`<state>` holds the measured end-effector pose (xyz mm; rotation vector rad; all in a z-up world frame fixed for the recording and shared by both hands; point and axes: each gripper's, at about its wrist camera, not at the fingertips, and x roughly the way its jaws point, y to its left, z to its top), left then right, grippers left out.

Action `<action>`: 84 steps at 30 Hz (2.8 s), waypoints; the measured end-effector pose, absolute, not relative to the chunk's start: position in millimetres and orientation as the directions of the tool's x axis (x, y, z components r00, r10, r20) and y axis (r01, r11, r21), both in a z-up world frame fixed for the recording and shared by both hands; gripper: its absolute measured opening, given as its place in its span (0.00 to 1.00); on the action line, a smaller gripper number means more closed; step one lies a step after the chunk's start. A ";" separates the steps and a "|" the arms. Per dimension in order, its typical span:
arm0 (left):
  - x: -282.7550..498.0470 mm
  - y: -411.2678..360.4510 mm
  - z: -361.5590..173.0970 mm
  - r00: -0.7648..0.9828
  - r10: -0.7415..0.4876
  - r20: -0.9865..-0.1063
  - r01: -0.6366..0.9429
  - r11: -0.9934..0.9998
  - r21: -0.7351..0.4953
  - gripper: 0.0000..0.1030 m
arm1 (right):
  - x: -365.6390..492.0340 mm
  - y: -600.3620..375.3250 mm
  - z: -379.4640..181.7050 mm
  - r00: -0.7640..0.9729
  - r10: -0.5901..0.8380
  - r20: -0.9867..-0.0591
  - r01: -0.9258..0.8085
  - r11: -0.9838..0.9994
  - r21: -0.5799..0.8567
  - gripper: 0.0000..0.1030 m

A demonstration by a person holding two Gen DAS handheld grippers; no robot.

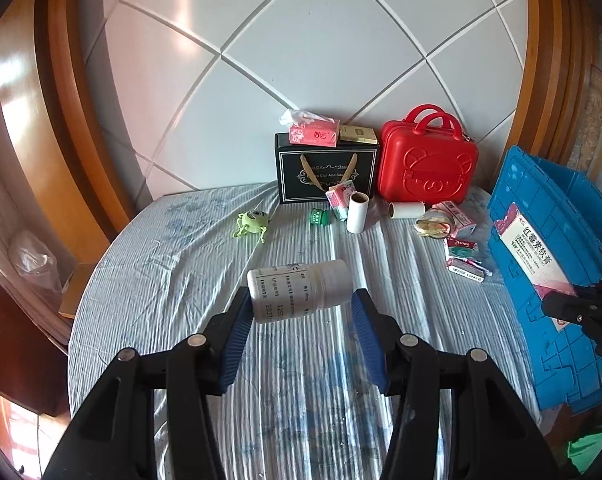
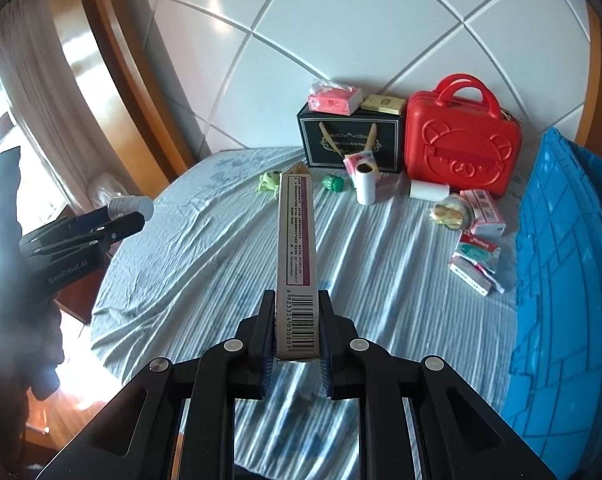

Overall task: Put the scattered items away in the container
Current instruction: 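Lift the white bottle and pink box and carry both toward the crate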

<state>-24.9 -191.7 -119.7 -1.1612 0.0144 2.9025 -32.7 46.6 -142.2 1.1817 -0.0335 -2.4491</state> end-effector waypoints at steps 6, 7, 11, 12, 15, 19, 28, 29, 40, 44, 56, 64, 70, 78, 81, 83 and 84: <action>-8.4 -178.2 -102.6 -0.736 0.022 -0.676 -0.022 -1.000 -0.009 0.48 | -14.2 58.7 -121.3 -0.566 -0.407 -0.717 0.380 -0.901 0.211 0.18; -7.4 -175.4 -100.0 -0.738 0.022 -0.674 -0.024 -1.000 -0.007 0.48 | -11.9 61.2 -118.1 -0.569 -0.411 -0.712 0.383 -0.899 0.213 0.18; -2.3 -162.2 -86.6 -0.751 0.025 -0.660 -0.029 -1.000 -0.006 0.48 | -5.6 71.2 -109.4 -0.574 -0.423 -0.701 0.386 -0.895 0.223 0.18; -1.6 -158.3 -82.9 -0.754 0.026 -0.656 -0.031 -1.000 -0.004 0.48 | -4.9 74.7 -107.7 -0.576 -0.424 -0.699 0.387 -0.895 0.224 0.18; -1.9 -147.4 -73.1 -0.760 0.028 -0.650 -0.036 -0.999 0.000 0.48 | -0.7 86.3 -100.5 -0.585 -0.428 -0.689 0.388 -0.894 0.226 0.18; -3.9 -129.9 -60.6 -0.770 0.021 -0.638 -0.042 -0.999 0.017 0.48 | 4.8 103.6 -88.8 -0.603 -0.430 -0.672 0.387 -0.894 0.225 0.18; -11.0 -84.7 -45.1 -0.782 0.037 -0.622 -0.068 -0.997 0.026 0.48 | 10.9 149.7 -77.1 -0.630 -0.431 -0.646 0.359 -0.899 0.250 0.18; -11.9 -79.7 -44.6 -0.782 0.041 -0.622 -0.072 -0.997 0.024 0.48 | 10.7 155.5 -77.2 -0.630 -0.432 -0.646 0.355 -0.899 0.255 0.18; -21.8 -22.6 -34.1 -0.786 0.066 -0.615 -0.113 -0.993 0.037 0.48 | 14.3 215.2 -70.6 -0.656 -0.417 -0.629 0.314 -0.909 0.275 0.18; -25.7 3.4 -26.2 -0.791 0.091 -0.605 -0.149 -0.988 0.047 0.48 | 17.3 237.8 -67.6 -0.673 -0.407 -0.617 0.286 -0.913 0.291 0.18; -42.6 74.2 -14.8 -0.784 0.175 -0.596 -0.260 -0.964 0.059 0.48 | 30.9 294.6 -61.7 -0.724 -0.351 -0.594 0.195 -0.930 0.312 0.18; -48.0 118.8 -8.4 -0.773 0.246 -0.584 -0.347 -0.936 0.064 0.48 | 41.3 331.1 -60.6 -0.762 -0.272 -0.588 0.109 -0.948 0.298 0.18; -54.5 159.6 -8.5 -0.747 0.304 -0.591 -0.426 -0.902 0.075 0.48 | 49.8 360.2 -65.0 -0.777 -0.213 -0.592 0.037 -0.955 0.296 0.18; -63.7 216.3 -11.2 -0.698 0.378 -0.608 -0.532 -0.843 0.086 0.48 | 63.0 401.2 -76.0 -0.786 -0.141 -0.602 -0.070 -0.947 0.313 0.18; -66.1 239.9 -12.4 -0.675 0.404 -0.617 -0.574 -0.814 0.095 0.48 | 68.7 418.0 -81.2 -0.788 -0.108 -0.606 -0.119 -0.939 0.322 0.18; -67.3 257.3 -12.6 -0.659 0.422 -0.623 -0.602 -0.792 0.100 0.48 | 72.5 428.2 -84.8 -0.789 -0.087 -0.608 -0.148 -0.934 0.326 0.18; -68.1 266.7 -12.8 -0.651 0.430 -0.626 -0.615 -0.782 0.103 0.48 | 74.8 433.5 -86.4 -0.789 -0.075 -0.610 -0.164 -0.931 0.327 0.18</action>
